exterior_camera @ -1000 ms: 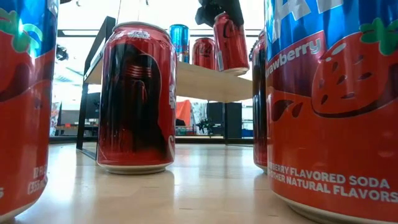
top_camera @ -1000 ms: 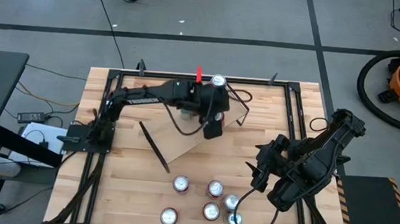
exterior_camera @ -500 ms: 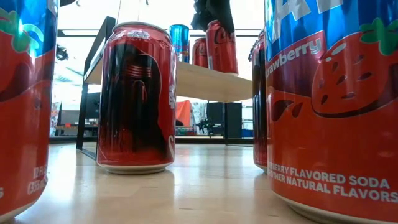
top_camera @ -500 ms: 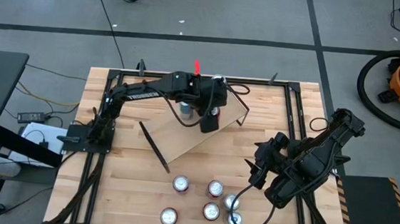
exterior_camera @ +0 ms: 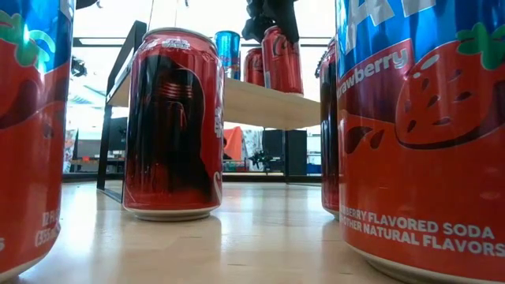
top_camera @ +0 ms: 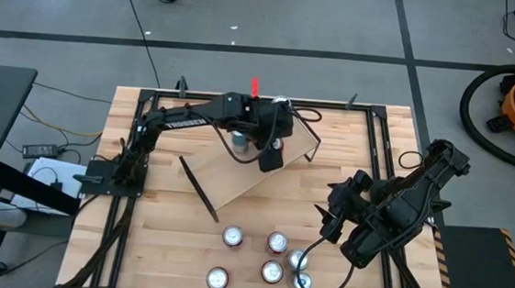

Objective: Place canned beverage on shelf
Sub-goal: Put the red and black soda can on the shelf aligned with the other red and black soda can, then put the left red-white soda can on the shelf

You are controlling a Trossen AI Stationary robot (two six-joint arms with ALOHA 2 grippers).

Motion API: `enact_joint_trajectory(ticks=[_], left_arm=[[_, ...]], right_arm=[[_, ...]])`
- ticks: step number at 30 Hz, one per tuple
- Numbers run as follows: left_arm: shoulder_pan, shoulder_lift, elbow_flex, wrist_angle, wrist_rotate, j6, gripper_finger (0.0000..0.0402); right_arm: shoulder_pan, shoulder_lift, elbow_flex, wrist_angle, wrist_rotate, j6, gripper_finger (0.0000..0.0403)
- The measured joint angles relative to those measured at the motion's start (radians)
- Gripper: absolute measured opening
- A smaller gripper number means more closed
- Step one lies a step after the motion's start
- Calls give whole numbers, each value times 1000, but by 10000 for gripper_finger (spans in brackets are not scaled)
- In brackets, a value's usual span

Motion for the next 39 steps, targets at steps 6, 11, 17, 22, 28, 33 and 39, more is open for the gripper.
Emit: enact_joint_trajectory(ticks=[6,11,17,22,28,33,39], left_arm=[[-9,0,0,0,4,4,334],[-7,-1,0,4,-1,-2,370],[-8,-4,0,18,-1,-3,393],[-8,-37,0,35,-77,6,393],[-24,-98,0,64,-166,6,393],[-85,-140,1,83,-167,-4,394],[-218,-148,0,38,-116,-100,394]], right_arm=[[0,0,0,2,0,-1,310],[0,0,0,3,0,-3,310],[0,0,0,5,0,-3,310],[0,0,0,9,0,-3,310],[0,0,0,9,0,-7,310],[0,0,0,9,0,-15,310],[0,0,0,9,0,-34,310]])
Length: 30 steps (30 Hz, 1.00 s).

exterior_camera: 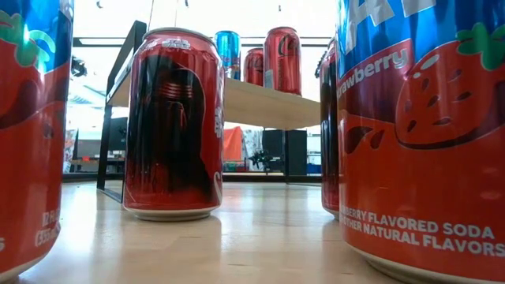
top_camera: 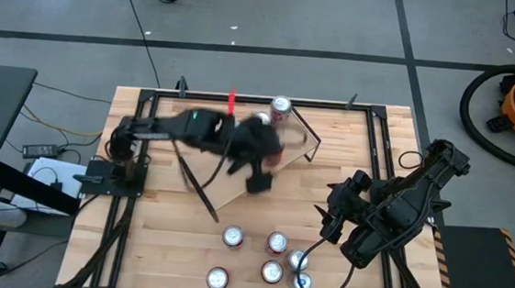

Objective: Place canned beverage on shelf
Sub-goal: Put the left red-white soda can on the shelf

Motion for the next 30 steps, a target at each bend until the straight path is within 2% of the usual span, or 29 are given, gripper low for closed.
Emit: enact_joint_trajectory(ticks=[4,6,11,16,21,27,30], left_arm=[[-117,9,-41,-38,134,-124,394],[-178,15,-82,-46,163,-172,394],[-305,16,-203,-47,172,-288,394],[-355,18,-342,-35,142,-405,394],[-372,18,-426,31,131,-326,394],[-370,18,-495,83,113,-186,394],[-363,18,-520,94,72,-136,394]], right_arm=[[0,0,0,0,0,-4,310],[0,0,0,1,1,-8,310],[0,0,0,45,-12,-52,310],[-2,0,0,120,-4,-111,310],[-2,0,0,153,22,-128,310],[-2,0,0,179,3,-124,310],[-2,0,0,183,0,-124,310]])
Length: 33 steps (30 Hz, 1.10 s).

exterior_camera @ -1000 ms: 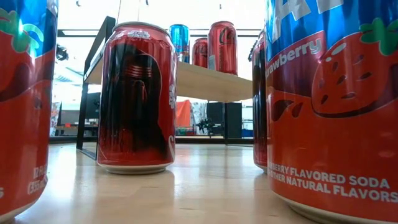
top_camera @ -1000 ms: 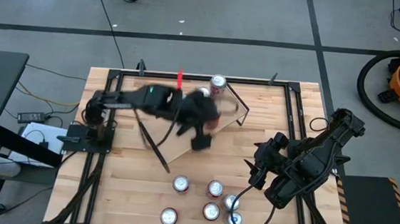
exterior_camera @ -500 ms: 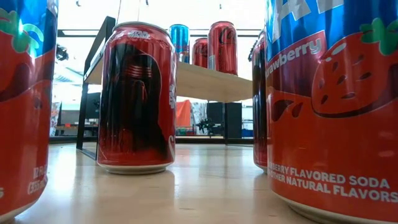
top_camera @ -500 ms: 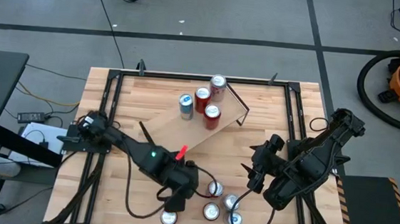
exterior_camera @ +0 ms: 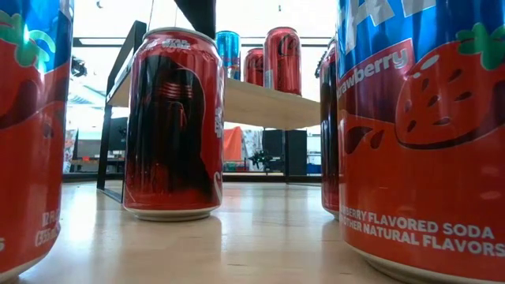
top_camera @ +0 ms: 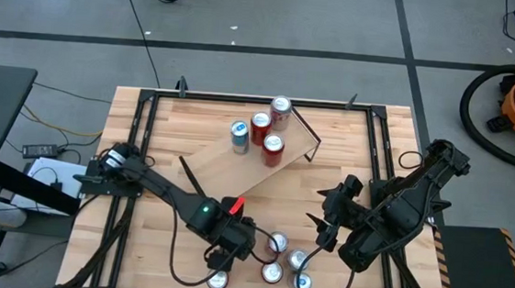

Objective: Place canned beverage on shelf
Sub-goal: Put the left red-white soda can on the shelf

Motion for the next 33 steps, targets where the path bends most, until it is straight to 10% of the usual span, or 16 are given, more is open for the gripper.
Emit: enact_joint_trajectory(ticks=[23,33], left_arm=[[21,-1,-208,186,46,1,392],[27,-3,-253,258,41,-35,323]], right_arm=[[0,0,0,1,19,15,310],[0,0,0,1,24,13,310]])
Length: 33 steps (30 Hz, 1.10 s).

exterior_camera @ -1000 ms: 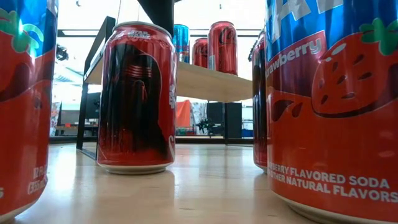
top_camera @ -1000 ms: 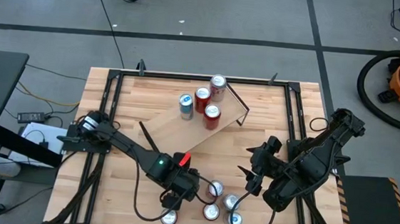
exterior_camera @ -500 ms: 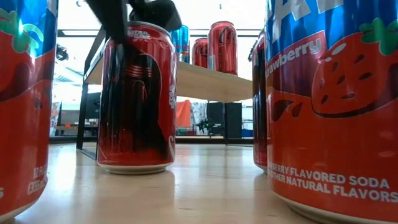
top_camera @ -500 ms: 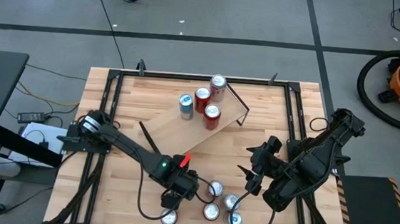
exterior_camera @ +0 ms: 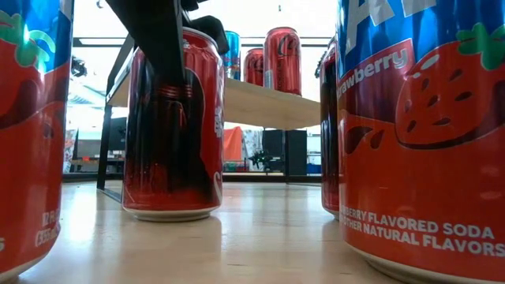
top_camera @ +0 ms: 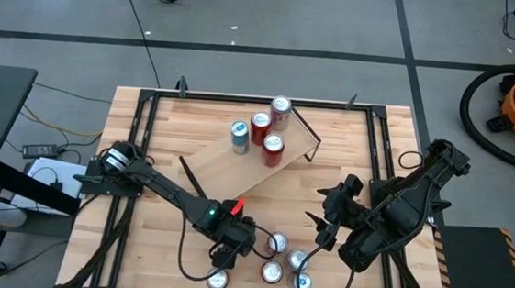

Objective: Place canned beverage on shelf
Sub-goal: Put the left red-white soda can on the shelf

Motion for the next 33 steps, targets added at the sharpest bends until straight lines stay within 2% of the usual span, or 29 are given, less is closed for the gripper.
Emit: enact_joint_trajectory(ticks=[3,12,17,25,33], left_arm=[[0,-1,-1,-1,4,-3,304],[6,5,71,-36,8,5,304],[23,5,149,-133,3,32,308],[85,5,373,-314,1,31,309],[211,3,640,-550,-5,-7,311]], right_arm=[[0,0,0,0,0,0,310],[1,0,0,0,0,-1,310],[1,0,0,0,0,-1,310],[1,0,0,1,0,-2,310],[1,0,0,3,0,-5,310]])
